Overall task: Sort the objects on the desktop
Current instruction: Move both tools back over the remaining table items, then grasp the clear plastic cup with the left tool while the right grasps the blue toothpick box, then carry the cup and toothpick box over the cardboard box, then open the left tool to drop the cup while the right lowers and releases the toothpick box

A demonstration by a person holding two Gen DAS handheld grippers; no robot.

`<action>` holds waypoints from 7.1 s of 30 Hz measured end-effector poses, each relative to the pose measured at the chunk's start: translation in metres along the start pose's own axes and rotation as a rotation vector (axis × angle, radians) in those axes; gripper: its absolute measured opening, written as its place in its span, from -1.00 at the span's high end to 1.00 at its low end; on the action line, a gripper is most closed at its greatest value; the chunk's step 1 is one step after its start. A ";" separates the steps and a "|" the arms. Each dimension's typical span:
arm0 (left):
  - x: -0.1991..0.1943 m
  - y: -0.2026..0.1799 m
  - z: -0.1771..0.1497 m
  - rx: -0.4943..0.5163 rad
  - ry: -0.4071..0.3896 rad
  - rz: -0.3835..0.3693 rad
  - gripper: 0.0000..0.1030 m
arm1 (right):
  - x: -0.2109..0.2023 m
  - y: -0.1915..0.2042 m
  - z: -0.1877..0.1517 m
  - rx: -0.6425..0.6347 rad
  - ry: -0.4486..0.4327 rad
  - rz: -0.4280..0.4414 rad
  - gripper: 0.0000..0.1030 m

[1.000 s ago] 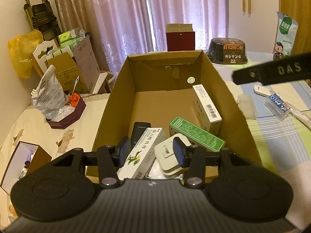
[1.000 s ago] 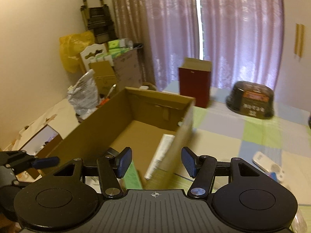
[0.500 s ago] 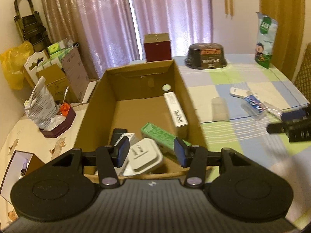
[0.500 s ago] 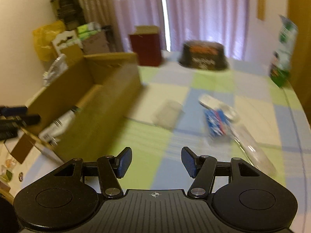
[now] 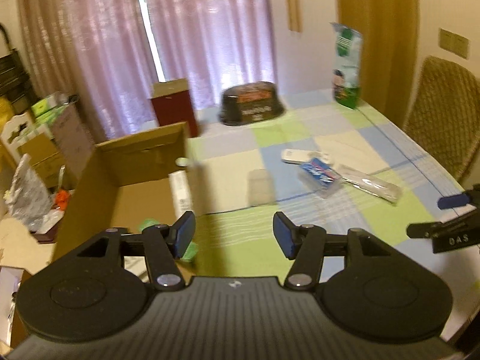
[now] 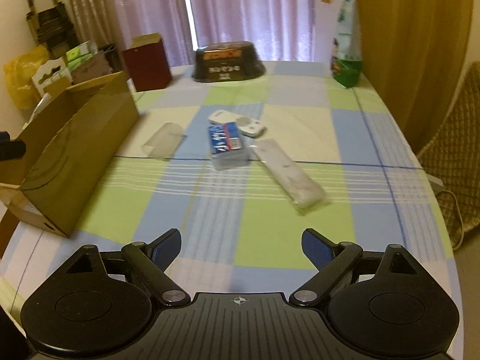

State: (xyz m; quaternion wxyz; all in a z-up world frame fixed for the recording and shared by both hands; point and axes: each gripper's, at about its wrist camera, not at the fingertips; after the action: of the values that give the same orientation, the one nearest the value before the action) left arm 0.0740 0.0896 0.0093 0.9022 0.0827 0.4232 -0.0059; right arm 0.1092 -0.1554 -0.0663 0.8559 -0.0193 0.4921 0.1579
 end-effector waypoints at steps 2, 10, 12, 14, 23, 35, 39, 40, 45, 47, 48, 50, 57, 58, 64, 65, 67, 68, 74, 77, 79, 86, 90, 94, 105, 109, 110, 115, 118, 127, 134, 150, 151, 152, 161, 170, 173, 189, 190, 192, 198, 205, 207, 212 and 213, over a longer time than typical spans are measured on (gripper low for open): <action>0.008 -0.014 0.002 0.023 0.012 -0.013 -0.17 | 0.000 -0.007 0.000 0.009 -0.001 0.000 -0.75; 0.050 -0.048 0.019 0.040 0.045 -0.033 -0.49 | 0.009 -0.024 0.007 0.008 -0.001 0.007 -0.75; 0.061 -0.053 0.024 0.041 0.048 -0.029 -0.56 | 0.014 -0.028 0.011 0.002 -0.002 0.009 -0.75; 0.074 -0.057 0.029 0.034 0.057 -0.025 -0.56 | 0.018 -0.030 0.016 -0.008 -0.010 0.010 -0.75; 0.144 -0.059 0.051 -0.048 0.090 0.047 -0.56 | 0.036 -0.042 0.050 -0.062 -0.057 0.019 -0.75; 0.231 -0.053 0.067 -0.095 0.134 0.113 -0.56 | 0.073 -0.048 0.071 -0.111 -0.076 0.016 -0.75; 0.249 -0.048 0.068 -0.108 0.155 0.101 -0.50 | 0.082 -0.049 0.072 -0.116 -0.067 0.005 -0.75; 0.251 -0.047 0.069 -0.111 0.157 0.100 -0.50 | 0.084 -0.049 0.072 -0.121 -0.064 0.003 -0.75; 0.265 -0.043 0.071 -0.114 0.190 0.084 -0.24 | 0.092 -0.045 0.073 -0.146 -0.056 -0.007 -0.75; 0.266 -0.043 0.070 -0.115 0.199 0.075 0.07 | 0.094 -0.044 0.076 -0.147 -0.056 -0.006 -0.75; 0.264 -0.044 0.068 -0.116 0.199 0.067 0.07 | 0.096 -0.043 0.078 -0.149 -0.058 -0.005 -0.75; 0.259 -0.045 0.064 -0.117 0.200 0.053 0.08 | 0.099 -0.040 0.083 -0.153 -0.061 -0.003 -0.75; 0.218 -0.054 0.028 -0.160 0.196 0.032 0.08 | 0.127 -0.012 0.111 -0.217 -0.061 0.047 -0.74; 0.211 -0.056 0.021 -0.164 0.195 0.032 0.08 | 0.133 -0.007 0.115 -0.228 -0.055 0.053 -0.74; 0.182 -0.061 -0.014 -0.194 0.202 0.024 0.08 | 0.171 0.019 0.130 -0.287 -0.001 0.064 -0.48; 0.181 -0.061 -0.018 -0.202 0.206 0.022 0.08 | 0.177 0.022 0.132 -0.295 0.009 0.054 -0.48; 0.178 -0.060 -0.023 -0.207 0.204 0.025 0.07 | 0.189 0.027 0.134 -0.311 0.025 0.029 -0.48; 0.177 -0.059 -0.024 -0.201 0.201 0.029 0.07 | 0.193 0.027 0.135 -0.309 0.035 0.021 -0.48; 0.183 -0.056 -0.021 -0.190 0.214 0.029 -0.02 | 0.190 0.029 0.130 -0.322 0.049 0.005 -0.09; 0.185 -0.058 -0.021 -0.168 0.219 0.031 -0.03 | 0.171 0.025 0.119 -0.306 0.029 0.012 -0.09; 0.185 -0.060 -0.022 -0.153 0.216 0.034 -0.01 | 0.157 0.022 0.108 -0.288 0.024 0.014 -0.09; 0.165 -0.070 -0.029 -0.117 0.220 -0.004 0.07 | 0.108 0.014 0.052 -0.226 0.039 0.000 -0.09; 0.141 -0.077 -0.037 -0.106 0.213 -0.028 0.07 | 0.082 0.009 0.024 -0.168 0.053 -0.006 -0.09; 0.115 -0.081 -0.041 -0.101 0.201 -0.043 0.07 | 0.055 0.007 0.003 -0.125 0.057 -0.007 -0.09; 0.044 -0.075 -0.038 -0.098 0.124 -0.034 0.07 | -0.014 0.023 -0.014 -0.091 -0.014 0.006 -0.09; 0.020 -0.066 -0.038 -0.108 0.093 -0.024 0.07 | -0.032 0.036 -0.010 -0.101 -0.051 0.023 -0.09; 0.014 -0.064 -0.038 -0.110 0.086 -0.021 0.07 | -0.036 0.040 -0.010 -0.105 -0.060 0.027 -0.09; -0.011 -0.045 -0.039 -0.132 0.058 -0.005 0.07 | -0.052 0.063 -0.002 -0.139 -0.092 0.051 -0.09; -0.024 -0.031 -0.038 -0.144 0.039 0.012 0.07 | -0.058 0.079 0.006 -0.160 -0.113 0.072 -0.09; -0.046 0.034 -0.038 -0.219 0.004 0.098 0.07 | -0.058 0.147 0.039 -0.252 -0.155 0.163 -0.09; -0.045 0.086 -0.031 -0.255 -0.001 0.154 0.07 | -0.045 0.203 0.063 -0.325 -0.171 0.221 -0.09; -0.001 0.155 -0.026 -0.289 0.056 0.161 0.07 | 0.011 0.268 0.101 -0.377 -0.124 0.256 -0.09; 0.002 0.157 -0.026 -0.285 0.059 0.158 0.07 | 0.014 0.269 0.103 -0.379 -0.122 0.253 -0.09; 0.005 0.159 -0.025 -0.281 0.060 0.156 0.07 | 0.017 0.270 0.105 -0.380 -0.119 0.251 -0.09; 0.035 0.180 -0.010 -0.220 0.055 0.123 0.07 | 0.044 0.276 0.127 -0.375 -0.101 0.230 -0.09; 0.072 0.179 -0.005 -0.179 0.100 0.080 0.07 | 0.066 0.278 0.129 -0.370 -0.075 0.233 -0.09; 0.082 0.180 -0.006 -0.181 0.112 0.072 0.07 | 0.071 0.276 0.131 -0.368 -0.072 0.230 -0.09; 0.101 0.181 -0.002 -0.184 0.126 0.059 0.07 | 0.083 0.276 0.142 -0.359 -0.083 0.222 -0.09; 0.102 0.181 -0.002 -0.183 0.128 0.060 0.07 | 0.083 0.277 0.142 -0.359 -0.083 0.221 -0.09; 0.103 0.181 -0.002 -0.183 0.133 0.063 0.03 | 0.084 0.277 0.143 -0.358 -0.084 0.221 -0.09; 0.099 0.182 -0.006 -0.186 0.118 0.080 -0.20 | 0.084 0.276 0.145 -0.354 -0.089 0.218 -0.09; 0.085 0.185 -0.020 -0.196 0.108 0.088 -0.20 | 0.086 0.280 0.148 -0.358 -0.094 0.220 -0.09; 0.083 0.186 -0.023 -0.206 0.109 0.087 -0.20 | 0.085 0.283 0.148 -0.363 -0.095 0.224 -0.09; 0.081 0.185 -0.028 -0.207 0.116 0.080 -0.20 | 0.087 0.292 0.149 -0.378 -0.090 0.237 -0.09; 0.081 0.185 -0.028 -0.208 0.117 0.079 -0.20 | 0.088 0.294 0.149 -0.381 -0.087 0.240 -0.09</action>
State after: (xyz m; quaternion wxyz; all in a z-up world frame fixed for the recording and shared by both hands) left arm 0.1192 0.2812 -0.0437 0.8793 0.0055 0.4698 0.0784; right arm 0.1901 0.1735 -0.0278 0.8322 -0.1149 0.4149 0.3494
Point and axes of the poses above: each gripper's, at about its wrist camera, not at the fingertips, and x roughly the way its jaws point, y to its left, z to its top, and after that the axes turned 10 degrees about y, right-handed
